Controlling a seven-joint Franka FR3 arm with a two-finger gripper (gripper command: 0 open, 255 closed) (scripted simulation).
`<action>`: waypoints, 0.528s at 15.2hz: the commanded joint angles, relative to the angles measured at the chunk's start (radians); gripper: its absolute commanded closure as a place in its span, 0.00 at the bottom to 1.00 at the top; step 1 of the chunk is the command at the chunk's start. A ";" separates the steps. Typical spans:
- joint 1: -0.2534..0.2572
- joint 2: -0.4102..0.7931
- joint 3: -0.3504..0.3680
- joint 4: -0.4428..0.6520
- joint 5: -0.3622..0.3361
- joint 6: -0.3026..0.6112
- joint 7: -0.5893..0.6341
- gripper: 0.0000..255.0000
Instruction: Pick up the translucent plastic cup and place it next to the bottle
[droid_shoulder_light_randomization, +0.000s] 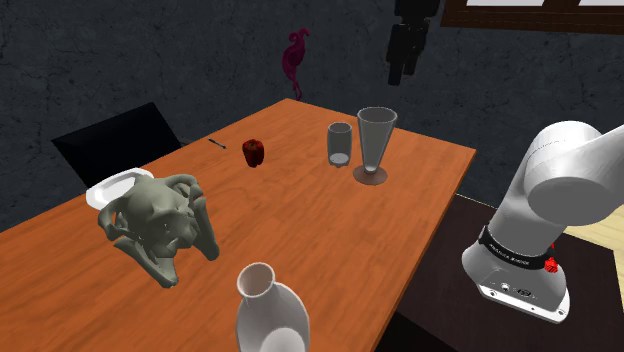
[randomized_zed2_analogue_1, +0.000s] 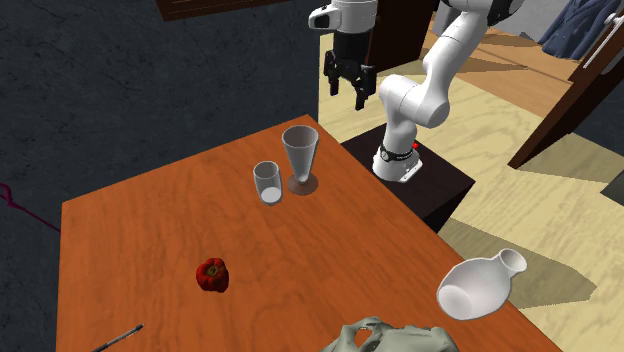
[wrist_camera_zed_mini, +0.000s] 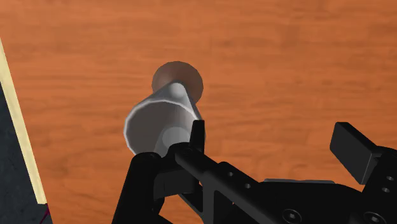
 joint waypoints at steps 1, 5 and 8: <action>0.000 0.000 0.000 0.000 0.000 0.000 0.000 0.00; -0.011 0.116 -0.005 -0.011 -0.011 0.110 -0.006 0.00; -0.019 0.212 -0.008 -0.006 -0.019 0.188 -0.008 0.00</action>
